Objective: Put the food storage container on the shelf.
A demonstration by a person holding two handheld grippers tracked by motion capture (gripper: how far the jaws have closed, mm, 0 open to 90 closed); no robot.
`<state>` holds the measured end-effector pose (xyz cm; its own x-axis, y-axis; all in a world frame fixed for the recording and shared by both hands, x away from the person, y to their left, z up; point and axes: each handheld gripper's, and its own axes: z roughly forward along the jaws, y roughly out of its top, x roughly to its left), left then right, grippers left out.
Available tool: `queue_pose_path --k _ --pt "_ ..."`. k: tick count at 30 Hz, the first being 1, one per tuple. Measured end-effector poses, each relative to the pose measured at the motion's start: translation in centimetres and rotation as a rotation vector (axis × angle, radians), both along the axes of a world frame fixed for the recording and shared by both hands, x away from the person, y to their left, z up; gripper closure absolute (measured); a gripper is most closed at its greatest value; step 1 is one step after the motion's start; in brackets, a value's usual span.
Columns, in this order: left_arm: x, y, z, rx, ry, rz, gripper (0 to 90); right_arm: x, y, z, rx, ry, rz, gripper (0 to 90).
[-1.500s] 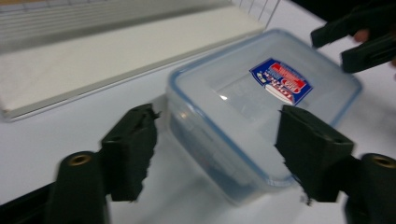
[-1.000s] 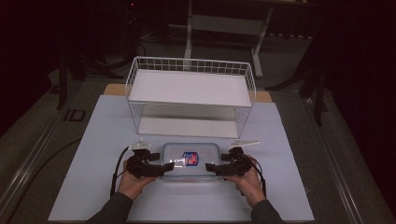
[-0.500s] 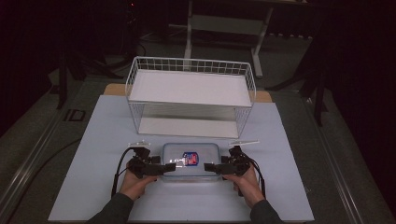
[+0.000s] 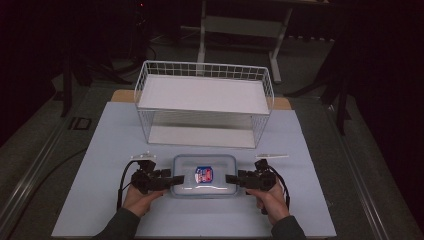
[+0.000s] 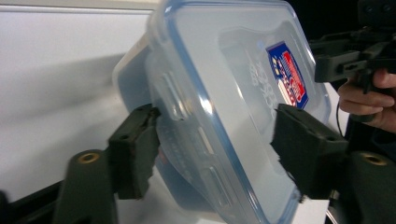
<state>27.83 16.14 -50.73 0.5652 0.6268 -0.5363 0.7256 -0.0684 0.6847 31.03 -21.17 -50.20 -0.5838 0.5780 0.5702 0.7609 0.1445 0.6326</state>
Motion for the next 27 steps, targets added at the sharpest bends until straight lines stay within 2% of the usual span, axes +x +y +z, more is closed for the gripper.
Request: queue_pose_path --k 2,7,12,15,21,27 --pt "-0.3 0.2 0.2 -0.002 -0.003 -0.005 39.6 -0.3 -0.5 0.0 0.034 0.012 0.000 44.3" --pt "-0.9 0.6 0.4 -0.012 -0.001 -0.018 45.2 -0.8 -0.9 0.2 0.043 0.012 0.017 47.9" --pt "-1.2 0.5 0.4 -0.019 -0.004 -0.013 46.2 -1.1 -1.3 0.2 0.059 0.016 0.029 50.7" --pt "-1.4 0.4 0.3 -0.026 -0.005 0.005 46.1 -1.2 -1.2 0.2 0.056 0.018 0.023 50.4" --pt "-1.6 0.3 0.6 -0.011 -0.009 0.011 46.5 -1.4 -1.0 0.6 0.023 0.005 0.023 50.4" --pt "-1.6 0.3 0.6 -0.027 -0.001 0.040 47.0 -1.5 -1.0 0.5 0.044 0.029 -0.005 50.9"
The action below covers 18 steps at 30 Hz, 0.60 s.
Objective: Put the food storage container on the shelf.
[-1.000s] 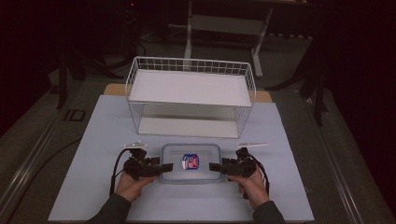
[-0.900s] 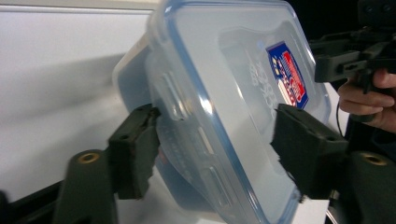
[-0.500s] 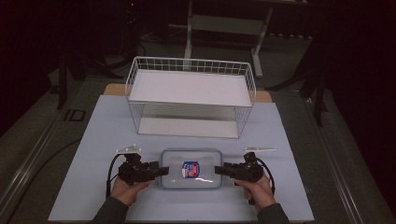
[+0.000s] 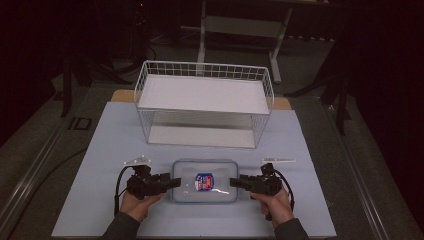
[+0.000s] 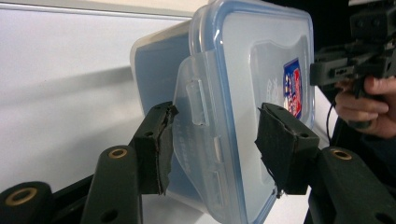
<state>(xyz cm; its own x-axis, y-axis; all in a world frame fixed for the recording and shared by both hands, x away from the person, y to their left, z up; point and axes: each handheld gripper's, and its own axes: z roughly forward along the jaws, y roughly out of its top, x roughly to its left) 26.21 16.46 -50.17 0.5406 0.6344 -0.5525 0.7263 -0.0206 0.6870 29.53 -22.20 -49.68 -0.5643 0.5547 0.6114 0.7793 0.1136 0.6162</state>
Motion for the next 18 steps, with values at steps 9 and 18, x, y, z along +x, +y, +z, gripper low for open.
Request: queue_pose_path --k 9,18 --pt "-0.2 0.2 0.5 0.005 -0.029 0.031 47.9 -0.3 0.4 0.5 0.004 -0.047 -0.037 51.3" --pt "-0.4 0.3 1.1 0.002 -0.061 0.033 48.1 -0.7 0.6 1.4 0.007 -0.121 -0.049 51.3"
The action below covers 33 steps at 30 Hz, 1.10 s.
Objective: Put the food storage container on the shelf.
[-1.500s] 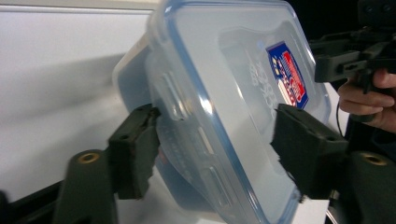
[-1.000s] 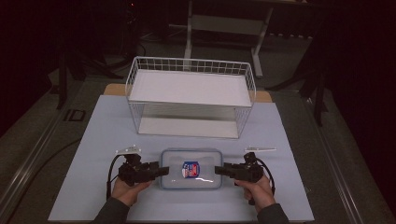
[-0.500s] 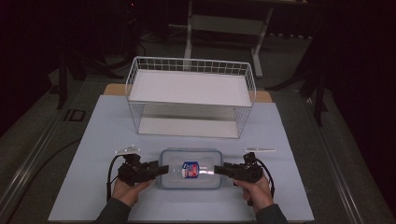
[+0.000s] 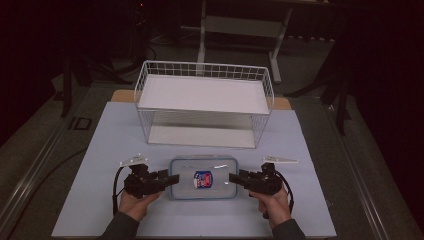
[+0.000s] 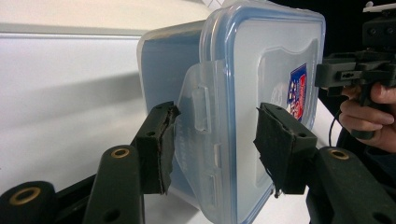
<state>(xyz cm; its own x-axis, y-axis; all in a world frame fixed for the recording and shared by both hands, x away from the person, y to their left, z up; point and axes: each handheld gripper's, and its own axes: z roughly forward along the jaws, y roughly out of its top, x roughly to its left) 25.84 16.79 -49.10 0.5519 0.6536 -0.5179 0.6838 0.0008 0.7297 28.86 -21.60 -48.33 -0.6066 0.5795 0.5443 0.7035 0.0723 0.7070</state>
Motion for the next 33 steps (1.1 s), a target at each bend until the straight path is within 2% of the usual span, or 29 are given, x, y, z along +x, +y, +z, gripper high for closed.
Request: queue_pose_path --k 9,19,33 --pt "-0.2 0.2 0.7 0.018 -0.041 0.002 48.3 -0.2 0.3 0.4 0.002 -0.053 0.003 51.3" --pt "-0.6 0.3 1.7 0.035 -0.103 0.006 48.4 -0.5 0.4 1.1 0.011 -0.115 0.007 51.2" --pt "-0.8 0.2 2.9 0.022 -0.157 0.013 48.4 -0.7 0.3 2.4 0.027 -0.182 -0.006 51.4"
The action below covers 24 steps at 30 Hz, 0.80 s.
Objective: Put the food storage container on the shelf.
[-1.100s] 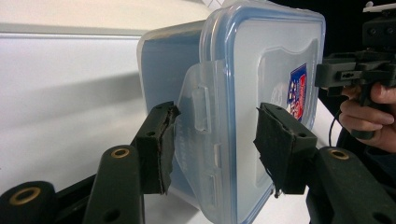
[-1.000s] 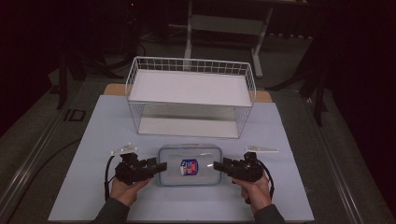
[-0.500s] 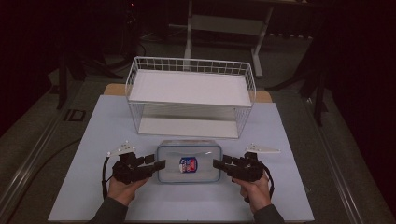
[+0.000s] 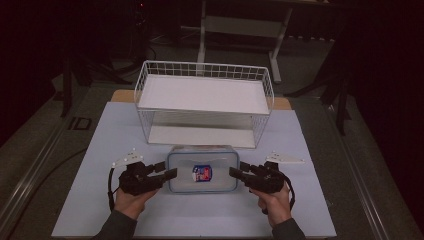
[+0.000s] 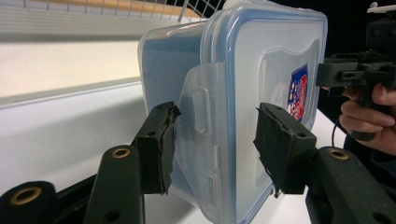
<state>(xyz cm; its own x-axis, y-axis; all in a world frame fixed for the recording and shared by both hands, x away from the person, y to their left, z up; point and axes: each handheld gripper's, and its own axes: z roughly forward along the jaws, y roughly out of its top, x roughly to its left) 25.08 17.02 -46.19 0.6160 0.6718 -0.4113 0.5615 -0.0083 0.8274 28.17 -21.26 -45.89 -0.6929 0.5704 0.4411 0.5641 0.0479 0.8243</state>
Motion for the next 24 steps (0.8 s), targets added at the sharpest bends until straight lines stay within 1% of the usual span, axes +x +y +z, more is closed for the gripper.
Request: queue_pose_path --k 4,10,14,24 --pt "0.0 0.1 0.5 -0.011 -0.010 0.001 48.5 0.0 0.0 0.8 0.004 -0.025 -0.003 51.5" --pt "0.1 0.2 1.2 -0.012 -0.023 0.005 48.6 0.2 0.2 1.5 0.007 -0.039 0.000 51.5" --pt "0.2 0.4 1.6 -0.023 -0.029 0.006 48.6 0.3 0.3 2.2 0.007 -0.060 0.000 51.5" --pt "0.8 0.8 3.5 -0.027 -0.061 0.012 48.6 1.0 0.7 4.1 0.020 -0.097 0.000 51.6"
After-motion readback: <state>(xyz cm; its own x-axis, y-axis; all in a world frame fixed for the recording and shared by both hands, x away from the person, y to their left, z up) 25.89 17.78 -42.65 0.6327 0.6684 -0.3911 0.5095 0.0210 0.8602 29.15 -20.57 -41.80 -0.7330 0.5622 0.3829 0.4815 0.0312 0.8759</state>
